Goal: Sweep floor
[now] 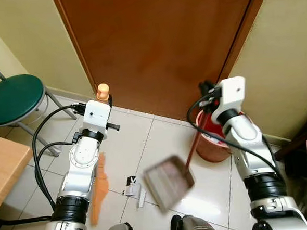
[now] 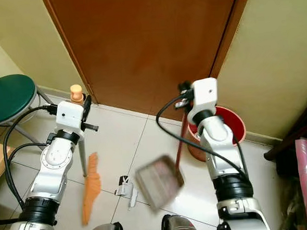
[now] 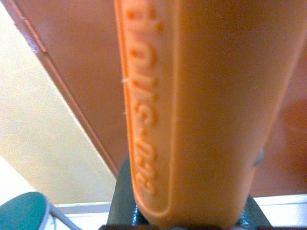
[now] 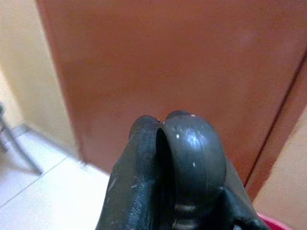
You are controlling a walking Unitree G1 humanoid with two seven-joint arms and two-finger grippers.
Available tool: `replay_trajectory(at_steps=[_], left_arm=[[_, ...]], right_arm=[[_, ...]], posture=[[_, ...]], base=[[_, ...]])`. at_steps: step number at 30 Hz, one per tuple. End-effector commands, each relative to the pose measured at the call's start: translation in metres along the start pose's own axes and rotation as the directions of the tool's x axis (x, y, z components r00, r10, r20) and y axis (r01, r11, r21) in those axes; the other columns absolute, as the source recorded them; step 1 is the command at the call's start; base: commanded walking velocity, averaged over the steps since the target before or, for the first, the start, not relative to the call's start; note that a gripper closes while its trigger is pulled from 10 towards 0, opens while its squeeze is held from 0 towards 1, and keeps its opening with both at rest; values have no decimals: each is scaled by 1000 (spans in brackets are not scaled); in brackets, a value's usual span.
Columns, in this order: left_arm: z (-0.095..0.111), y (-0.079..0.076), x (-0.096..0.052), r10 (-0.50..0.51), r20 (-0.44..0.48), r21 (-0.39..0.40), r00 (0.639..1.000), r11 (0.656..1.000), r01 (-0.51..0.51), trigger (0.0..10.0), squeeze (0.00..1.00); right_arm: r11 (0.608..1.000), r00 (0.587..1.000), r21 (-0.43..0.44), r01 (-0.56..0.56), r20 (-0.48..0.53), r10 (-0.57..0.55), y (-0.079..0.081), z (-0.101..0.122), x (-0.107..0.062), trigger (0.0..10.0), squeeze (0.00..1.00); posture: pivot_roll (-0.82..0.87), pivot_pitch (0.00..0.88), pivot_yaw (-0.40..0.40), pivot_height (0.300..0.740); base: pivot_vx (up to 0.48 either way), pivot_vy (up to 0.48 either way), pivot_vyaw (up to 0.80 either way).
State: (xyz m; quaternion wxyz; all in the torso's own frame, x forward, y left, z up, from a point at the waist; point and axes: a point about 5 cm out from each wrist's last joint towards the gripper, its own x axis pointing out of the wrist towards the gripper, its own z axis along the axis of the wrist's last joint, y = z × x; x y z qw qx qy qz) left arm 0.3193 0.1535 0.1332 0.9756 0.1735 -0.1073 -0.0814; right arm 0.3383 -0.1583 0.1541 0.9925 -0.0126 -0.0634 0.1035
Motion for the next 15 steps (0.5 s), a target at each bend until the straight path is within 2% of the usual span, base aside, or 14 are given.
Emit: replay_trajectory(at_steps=[1, 4, 7, 9, 11, 14, 15], left_arm=[[25, 8, 8, 30, 105, 43, 994, 998, -34, 10000, 0], [30, 8, 10, 32, 124, 33, 992, 999, -36, 10000, 0], [53, 1, 16, 26, 203, -49, 979, 999, -17, 10000, 0], [69, -10, 20, 9, 246, -119, 969, 993, 21, 10000, 0], [69, -10, 20, 9, 246, -119, 969, 993, 21, 10000, 0], [92, -34, 22, -31, 294, -190, 955, 978, 90, 10000, 0], [94, -36, 22, -38, 300, -194, 953, 976, 100, 10000, 0]], right_arm=[[1000, 998, 2, 14, 53, -14, -2, 11, 1, 10000, 0], [1000, 998, -4, 21, 52, -21, -3, 11, 1, 10000, 0], [995, 998, -80, 53, 28, -51, -5, 6, 1, 10000, 0], [984, 995, -151, 96, 4, -96, -7, -1, 0, 10000, 0], [984, 995, -151, 96, 4, -96, -7, -1, 0, 10000, 0], [974, 987, -201, 102, -103, -125, 1, -25, -4, 10000, 0], [973, 985, -205, 105, -112, -130, 2, -27, -4, 10000, 0]], posture=[[0, 125, -19, 740], [0, 125, -19, 740], [2, 127, -21, 740], [2, 127, -21, 740], [2, 127, -21, 740], [2, 129, -18, 740], [3, 132, -14, 740]], base=[[0, 0, 0], [0, 0, 0], [0, 0, 0], [0, 0, 0], [0, 0, 0], [0, 0, 0], [0, 0, 0]])
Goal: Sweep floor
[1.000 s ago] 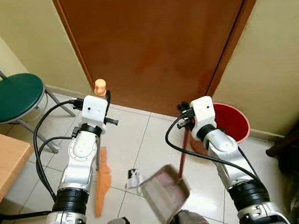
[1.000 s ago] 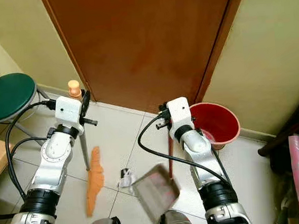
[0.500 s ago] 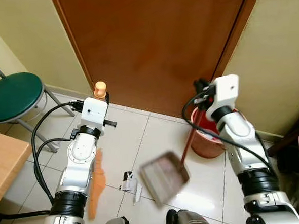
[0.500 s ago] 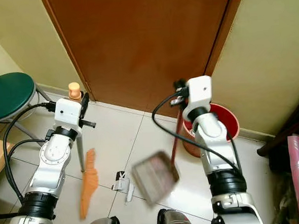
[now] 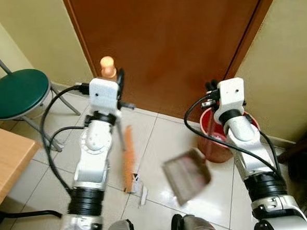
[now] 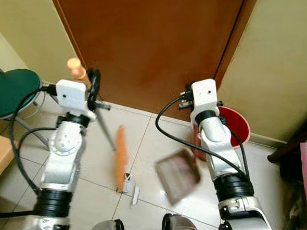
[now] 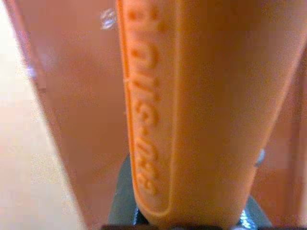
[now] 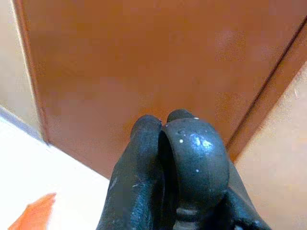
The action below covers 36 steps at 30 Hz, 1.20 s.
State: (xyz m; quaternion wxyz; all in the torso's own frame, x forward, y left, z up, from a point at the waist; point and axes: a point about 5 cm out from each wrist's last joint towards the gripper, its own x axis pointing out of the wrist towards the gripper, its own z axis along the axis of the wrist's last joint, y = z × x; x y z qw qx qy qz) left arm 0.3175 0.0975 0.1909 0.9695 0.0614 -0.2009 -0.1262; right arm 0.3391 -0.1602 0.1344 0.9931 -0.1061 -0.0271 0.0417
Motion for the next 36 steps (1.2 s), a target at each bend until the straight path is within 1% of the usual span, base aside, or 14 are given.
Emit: replay_trajectory(at_steps=[1, 2, 6, 12, 15, 18, 19, 23, 26, 27, 28, 29, 32, 36], left_arm=[[23, -12, 7, -55, 82, -9, 995, 998, 56, 10000, 0], [27, -16, 7, -66, 89, -24, 994, 997, 69, 10000, 0], [27, -18, 6, -79, 80, -30, 994, 996, 82, 10000, 0], [20, -20, -3, -90, 33, -27, 995, 996, 91, 10000, 0], [16, -15, -8, -65, 15, -7, 998, 998, 65, 10000, 0], [18, -8, -11, -41, 11, 4, 999, 999, 41, 10000, 0], [18, -8, -11, -41, 11, 4, 999, 999, 41, 10000, 0], [15, -3, -16, -32, -11, 19, 999, 999, 32, 10000, 0], [11, -2, -21, -32, -33, 21, 999, 999, 32, 10000, 0], [8, -3, -23, -36, -44, 20, 998, 999, 37, 10000, 0], [8, -3, -23, -36, -44, 20, 998, 999, 37, 10000, 0], [4, -6, -26, -44, -59, 18, 997, 999, 45, 10000, 0], [-1, -10, -28, -46, -78, 8, 996, 999, 47, 10000, 0], [-6, -20, -33, -54, -100, -21, 993, 998, 52, 10000, 0]], right_arm=[[1000, 999, -16, 10, -41, -11, 5, -9, -2, 10000, 0], [1000, 999, -14, 13, -49, -13, 6, -12, -3, 10000, 0], [1000, 998, -19, 20, -55, -21, 7, -15, -4, 10000, 0], [999, 996, -27, 44, -71, -46, 6, -21, -5, 10000, 0], [998, 996, -26, 49, -78, -51, 5, -22, -5, 10000, 0], [998, 995, -26, 53, -79, -54, 4, -23, -6, 10000, 0], [998, 995, -26, 53, -79, -54, 4, -23, -6, 10000, 0], [996, 993, -32, 83, -85, -86, 1, -22, -2, 10000, 0], [983, 980, -45, 179, -84, -183, -5, -17, 8, 10000, 0], [977, 972, -4, 215, -94, -214, -7, -16, 13, 10000, 0], [977, 972, -4, 215, -94, -214, -7, -16, 13, 10000, 0], [971, 967, 45, 236, -111, -230, -6, -16, 16, 10000, 0], [960, 960, 91, 265, -114, -254, -3, -14, 20, 10000, 0], [948, 956, 137, 287, -96, -276, 6, -9, 26, 10000, 0]], posture=[[3, 132, -14, 740], [3, 132, -14, 740], [9, 135, -12, 740], [8, 142, -10, 740], [7, 145, -10, 740], [12, 152, -12, 740], [12, 152, -12, 740], [14, 159, -13, 740], [19, 166, -13, 740], [24, 168, -15, 740], [24, 168, -15, 740], [29, 172, -17, 740], [30, 176, -19, 740], [36, 187, -22, 740]], base=[[0, 0, 0], [0, 0, 0], [0, 0, 0], [0, 0, 0], [0, 0, 0], [0, 0, 0], [0, 0, 0], [0, 0, 0], [0, 0, 0], [0, 0, 0], [0, 0, 0], [0, 0, 0], [0, 0, 0], [0, 0, 0]])
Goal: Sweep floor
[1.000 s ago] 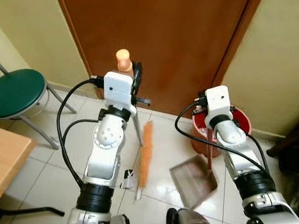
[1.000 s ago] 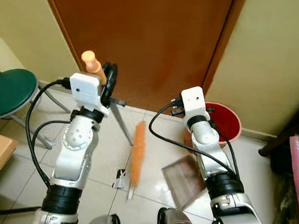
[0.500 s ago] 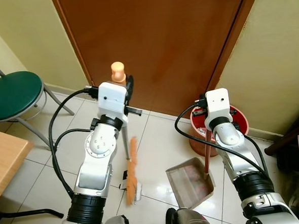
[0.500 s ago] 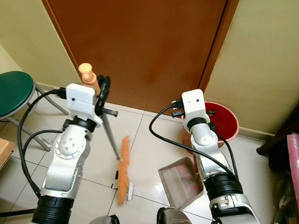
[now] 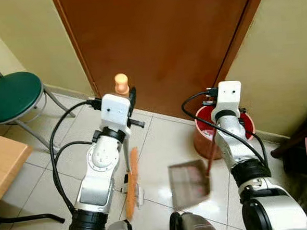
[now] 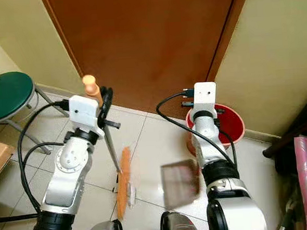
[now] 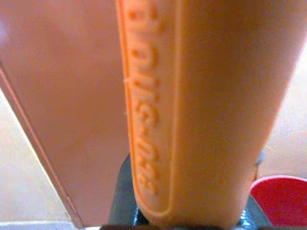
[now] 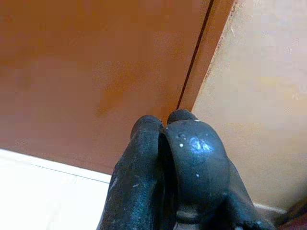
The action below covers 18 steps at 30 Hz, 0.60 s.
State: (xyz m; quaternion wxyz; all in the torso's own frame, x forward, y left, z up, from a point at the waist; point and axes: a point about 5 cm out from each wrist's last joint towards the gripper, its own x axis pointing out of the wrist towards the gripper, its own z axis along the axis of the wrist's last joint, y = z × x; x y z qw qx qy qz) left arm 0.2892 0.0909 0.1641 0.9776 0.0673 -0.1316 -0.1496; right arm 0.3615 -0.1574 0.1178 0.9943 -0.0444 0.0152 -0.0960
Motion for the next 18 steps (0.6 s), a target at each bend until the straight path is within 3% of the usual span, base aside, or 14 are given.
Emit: replay_trajectory(at_steps=[1, 7, 10, 18], left_arm=[[4, -8, -2, -8, 28, -7, 1000, 1000, 9, 10000, 0], [0, -24, -4, -35, 12, -25, 999, 999, 35, 10000, 0], [-3, -27, -2, -35, 5, -33, 999, 999, 35, 10000, 0], [2, -34, 10, -25, 22, -60, 999, 998, 26, 10000, 0]], right_arm=[[999, 999, 39, 17, 35, -19, 9, 9, 2, 10000, 0], [999, 1000, 35, -11, 22, 10, 29, -1, -5, 10000, 0], [996, 994, -57, -62, 88, 66, 40, -1, -11, 10000, 0], [988, 984, -102, -114, 128, 127, 57, -2, -18, 10000, 0]], posture=[[41, 196, -24, 740], [53, 233, -34, 740], [57, 245, -34, 740], [56, 257, -26, 740]], base=[[0, 0, 0], [0, 0, 0], [0, 0, 0], [0, 0, 0]])
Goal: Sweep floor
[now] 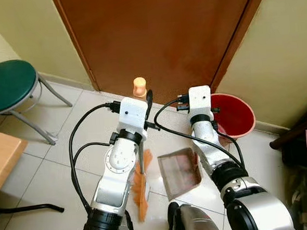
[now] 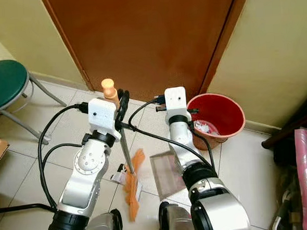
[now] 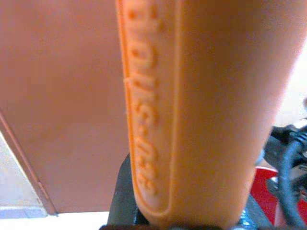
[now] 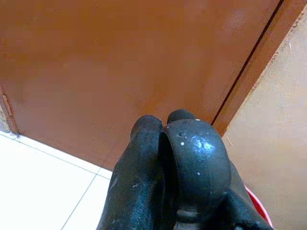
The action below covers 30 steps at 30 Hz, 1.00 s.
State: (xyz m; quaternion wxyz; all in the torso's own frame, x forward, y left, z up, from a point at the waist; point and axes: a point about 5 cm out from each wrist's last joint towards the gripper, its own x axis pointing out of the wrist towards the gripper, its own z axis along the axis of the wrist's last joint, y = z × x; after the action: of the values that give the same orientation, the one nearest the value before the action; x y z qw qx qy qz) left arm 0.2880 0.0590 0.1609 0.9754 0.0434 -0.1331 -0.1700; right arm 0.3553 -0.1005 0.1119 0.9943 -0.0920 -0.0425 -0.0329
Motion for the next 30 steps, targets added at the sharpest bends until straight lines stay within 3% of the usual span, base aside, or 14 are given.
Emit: replay_trajectory(at_steps=[1, 5, 9, 12, 16, 19, 23, 27, 30], left_arm=[[2, -3, 2, 8, 9, -9, 1000, 1000, -8, 10000, 0], [14, -9, 21, 18, 72, -32, 997, 999, -16, 10000, 0], [19, -8, 32, 45, 104, -42, 994, 998, -41, 10000, 0], [30, -1, 43, 106, 161, -49, 981, 994, -99, 10000, 0], [52, 14, 59, 175, 230, -133, 957, 980, -147, 10000, 0], [59, 19, 62, 206, 228, -214, 952, 964, -158, 10000, 0], [68, 33, 64, 271, 207, -349, 940, 918, -187, 10000, 0], [71, 46, 60, 299, 210, -358, 931, 909, -211, 10000, 0], [71, 64, 54, 329, 216, -321, 919, 913, -251, 10000, 0]], right_arm=[[1000, 1000, -9, -2, 5, 2, 2, -1, -1, 10000, 0], [996, 997, -52, -67, 39, 69, 16, 0, -4, 10000, 0], [994, 995, -54, -94, 40, 96, 21, 1, -5, 10000, 0], [993, 994, -55, -104, 34, 106, 22, 0, -4, 10000, 0], [994, 995, -38, -102, 15, 102, 20, -1, -1, 10000, 0], [995, 995, -28, -94, 10, 94, 19, -1, 0, 10000, 0], [996, 996, -22, -86, -6, 86, 17, 0, 3, 10000, 0], [996, 997, -22, -83, -7, 83, 16, 1, 5, 10000, 0], [998, 998, -8, -64, -16, 64, 11, 2, 9, 10000, 0]], posture=[[56, 257, -26, 740], [46, 250, -20, 740], [41, 242, -21, 740], [30, 225, -21, 740], [31, 197, -22, 740], [32, 193, -22, 740], [43, 172, -23, 740], [47, 166, -24, 740], [59, 156, -28, 740]], base=[[0, 0, 0], [0, 0, 0], [0, 0, 0], [0, 0, 0], [0, 0, 0], [0, 0, 0], [0, 0, 0], [0, 0, 0], [0, 0, 0]])
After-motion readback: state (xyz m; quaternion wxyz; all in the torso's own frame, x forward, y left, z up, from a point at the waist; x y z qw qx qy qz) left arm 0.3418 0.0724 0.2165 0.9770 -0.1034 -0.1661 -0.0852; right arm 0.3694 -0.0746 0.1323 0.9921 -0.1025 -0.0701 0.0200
